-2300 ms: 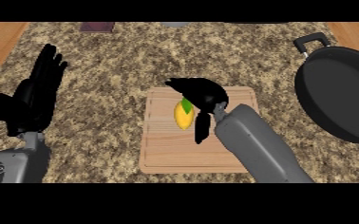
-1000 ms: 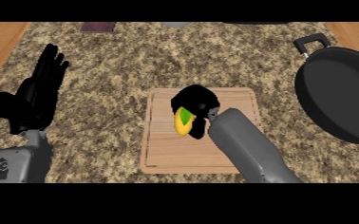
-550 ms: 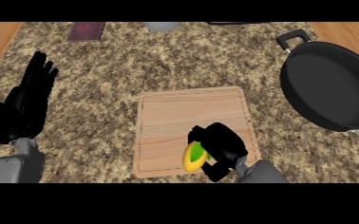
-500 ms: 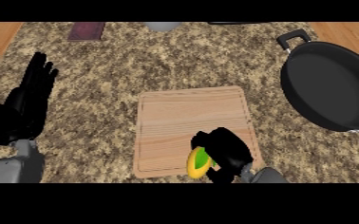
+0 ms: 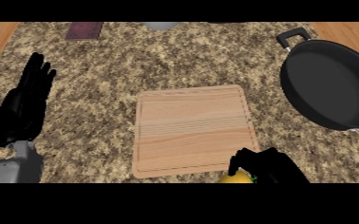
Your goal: Pick the lemon from the cutting board and place it in the pot
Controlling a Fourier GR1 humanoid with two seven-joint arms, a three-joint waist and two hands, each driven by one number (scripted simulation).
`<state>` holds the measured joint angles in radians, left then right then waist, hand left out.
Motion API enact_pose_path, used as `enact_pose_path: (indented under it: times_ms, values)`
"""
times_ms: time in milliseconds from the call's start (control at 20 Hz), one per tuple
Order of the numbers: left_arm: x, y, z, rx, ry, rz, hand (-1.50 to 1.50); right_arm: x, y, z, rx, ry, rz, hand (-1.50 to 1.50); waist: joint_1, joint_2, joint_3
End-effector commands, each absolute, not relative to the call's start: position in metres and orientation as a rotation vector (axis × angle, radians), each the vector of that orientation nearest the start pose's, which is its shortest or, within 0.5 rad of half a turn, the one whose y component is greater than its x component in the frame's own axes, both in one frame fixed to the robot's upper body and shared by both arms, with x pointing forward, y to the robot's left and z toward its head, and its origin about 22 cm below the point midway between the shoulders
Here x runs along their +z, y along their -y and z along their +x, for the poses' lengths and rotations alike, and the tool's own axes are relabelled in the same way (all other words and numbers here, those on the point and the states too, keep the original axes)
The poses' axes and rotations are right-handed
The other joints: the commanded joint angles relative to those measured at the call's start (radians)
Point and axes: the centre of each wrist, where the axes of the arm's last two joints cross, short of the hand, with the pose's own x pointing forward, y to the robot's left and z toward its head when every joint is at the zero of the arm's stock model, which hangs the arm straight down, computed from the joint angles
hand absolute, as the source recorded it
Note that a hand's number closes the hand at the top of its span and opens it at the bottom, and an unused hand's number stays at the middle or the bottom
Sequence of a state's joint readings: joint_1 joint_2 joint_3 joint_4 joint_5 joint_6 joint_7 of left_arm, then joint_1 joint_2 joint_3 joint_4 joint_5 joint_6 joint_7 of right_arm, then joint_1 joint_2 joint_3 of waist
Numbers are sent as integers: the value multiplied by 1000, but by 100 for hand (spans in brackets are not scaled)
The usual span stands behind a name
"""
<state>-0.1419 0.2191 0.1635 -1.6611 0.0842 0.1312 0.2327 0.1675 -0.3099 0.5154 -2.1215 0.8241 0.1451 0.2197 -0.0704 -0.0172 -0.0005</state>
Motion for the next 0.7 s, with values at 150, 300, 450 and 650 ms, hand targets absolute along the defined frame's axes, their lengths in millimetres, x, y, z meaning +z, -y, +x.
enact_pose_path:
  times_ms: [150,300,450,650]
  values:
    - [101,-304,274,98,1607,229,0,161,225,120,718,1831,-763,150,30,9,2]
    - [93,-289,276,84,1605,241,0,164,233,115,616,1821,-791,150,42,13,1]
    - [79,-282,274,72,1622,222,0,172,262,128,603,1806,-909,150,50,15,1]
    - [94,-287,289,82,1624,212,0,175,295,153,544,1790,-884,150,55,17,2]
